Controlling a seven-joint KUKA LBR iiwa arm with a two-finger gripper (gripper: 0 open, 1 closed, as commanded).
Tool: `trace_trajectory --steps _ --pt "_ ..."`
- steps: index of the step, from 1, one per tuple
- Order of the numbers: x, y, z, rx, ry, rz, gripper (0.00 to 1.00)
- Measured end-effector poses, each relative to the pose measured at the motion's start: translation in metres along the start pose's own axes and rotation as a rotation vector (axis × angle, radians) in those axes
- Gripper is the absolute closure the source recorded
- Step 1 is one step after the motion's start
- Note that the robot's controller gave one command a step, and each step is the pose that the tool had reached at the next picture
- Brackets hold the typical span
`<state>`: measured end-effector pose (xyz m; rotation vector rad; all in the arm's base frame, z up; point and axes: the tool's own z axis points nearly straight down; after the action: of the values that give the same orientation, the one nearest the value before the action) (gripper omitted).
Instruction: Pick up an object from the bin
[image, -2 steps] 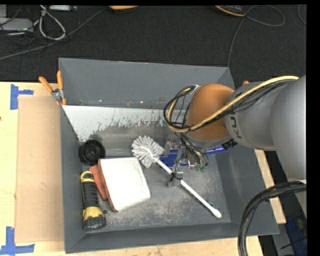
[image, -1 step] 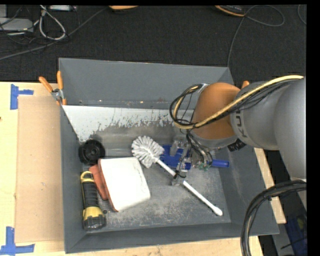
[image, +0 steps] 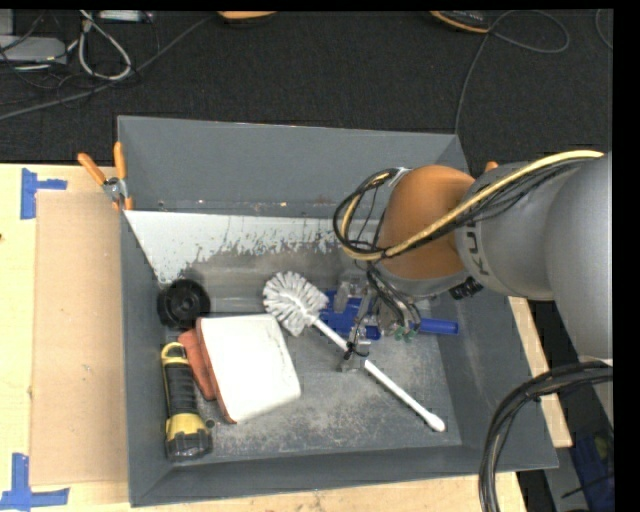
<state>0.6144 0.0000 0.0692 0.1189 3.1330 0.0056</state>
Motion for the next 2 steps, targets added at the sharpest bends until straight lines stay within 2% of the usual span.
trace_trajectory --steps 1,2 --pt "-0.0003 -0.0063 -0.0002 0.001 0.002 0.04 1.0" --pt "-0.0003 -0.0063 -0.0002 0.001 0.002 0.041 1.0"
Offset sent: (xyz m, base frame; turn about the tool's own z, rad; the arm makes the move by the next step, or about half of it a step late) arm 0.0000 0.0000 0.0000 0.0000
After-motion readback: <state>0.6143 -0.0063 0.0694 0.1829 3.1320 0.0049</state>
